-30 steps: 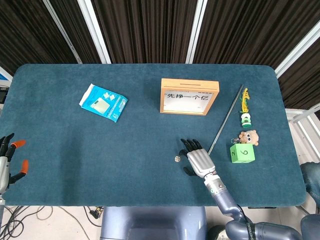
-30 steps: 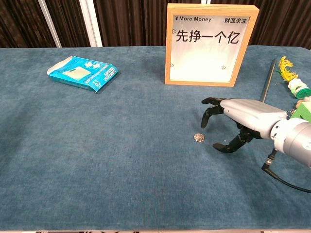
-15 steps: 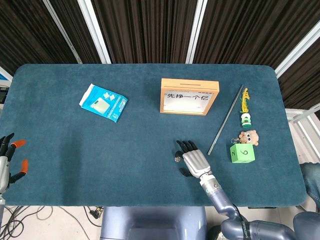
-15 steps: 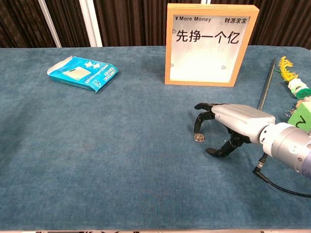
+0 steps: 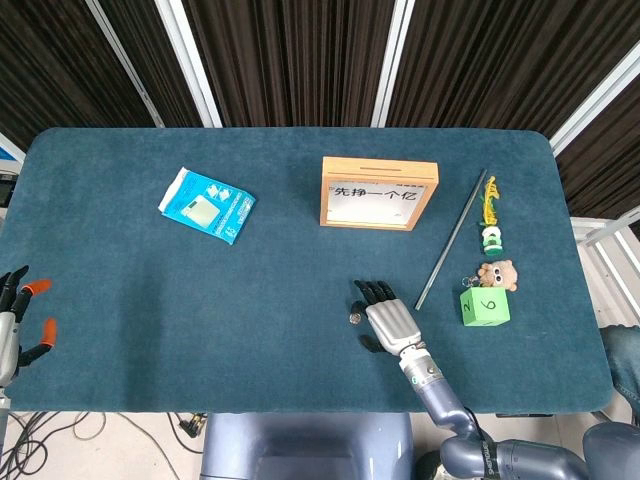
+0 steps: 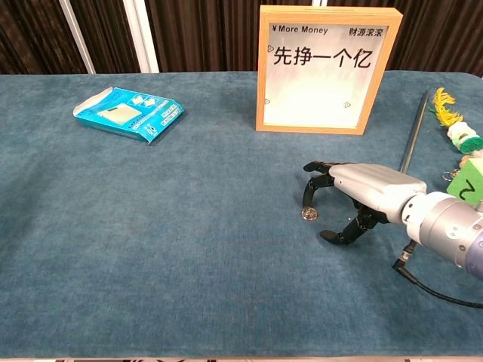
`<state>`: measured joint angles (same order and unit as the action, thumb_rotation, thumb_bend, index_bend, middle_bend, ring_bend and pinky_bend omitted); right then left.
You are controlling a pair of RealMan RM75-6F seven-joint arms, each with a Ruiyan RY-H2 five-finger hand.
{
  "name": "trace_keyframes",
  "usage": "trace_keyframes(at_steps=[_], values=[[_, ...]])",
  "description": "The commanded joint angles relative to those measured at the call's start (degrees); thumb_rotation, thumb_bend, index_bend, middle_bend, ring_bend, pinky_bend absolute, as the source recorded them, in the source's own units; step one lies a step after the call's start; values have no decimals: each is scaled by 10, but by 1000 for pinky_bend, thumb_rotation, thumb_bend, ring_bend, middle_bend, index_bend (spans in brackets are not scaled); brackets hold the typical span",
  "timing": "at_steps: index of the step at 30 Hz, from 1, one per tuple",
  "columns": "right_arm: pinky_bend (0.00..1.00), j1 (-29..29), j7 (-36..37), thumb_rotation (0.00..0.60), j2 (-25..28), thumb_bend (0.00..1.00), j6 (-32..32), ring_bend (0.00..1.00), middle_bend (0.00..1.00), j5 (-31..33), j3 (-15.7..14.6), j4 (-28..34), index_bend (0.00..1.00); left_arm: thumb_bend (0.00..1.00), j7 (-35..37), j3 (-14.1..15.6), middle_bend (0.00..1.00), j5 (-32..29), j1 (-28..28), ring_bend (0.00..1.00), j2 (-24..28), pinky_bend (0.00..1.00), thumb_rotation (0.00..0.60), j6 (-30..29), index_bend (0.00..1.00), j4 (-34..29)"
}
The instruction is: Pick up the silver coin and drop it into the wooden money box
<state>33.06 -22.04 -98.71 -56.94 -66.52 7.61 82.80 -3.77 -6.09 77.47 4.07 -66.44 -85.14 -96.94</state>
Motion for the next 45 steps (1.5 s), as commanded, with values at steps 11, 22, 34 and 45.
trace_keyframes(at_steps=[11,22,34,45], values=[[0,1,5,600,-1,412,5,0,23,9,-3,-6,386,461,-2,1,34,-2,0,0,1,0,600,2,261,0],[0,12,-1,600,-6,412,14,0,23,19,4,-16,452,460,-3,1,34,0,0,0,1,0,600,1,261,-1],[0,31,-14,600,-20,438,33,0,23,51,18,-37,557,460,-3,1,34,0,0,0,1,0,600,1,263,-1],[0,34,3,600,-33,559,25,2,66,54,28,-46,690,460,-3,1,34,-1,0,0,2,0,600,2,271,-2]])
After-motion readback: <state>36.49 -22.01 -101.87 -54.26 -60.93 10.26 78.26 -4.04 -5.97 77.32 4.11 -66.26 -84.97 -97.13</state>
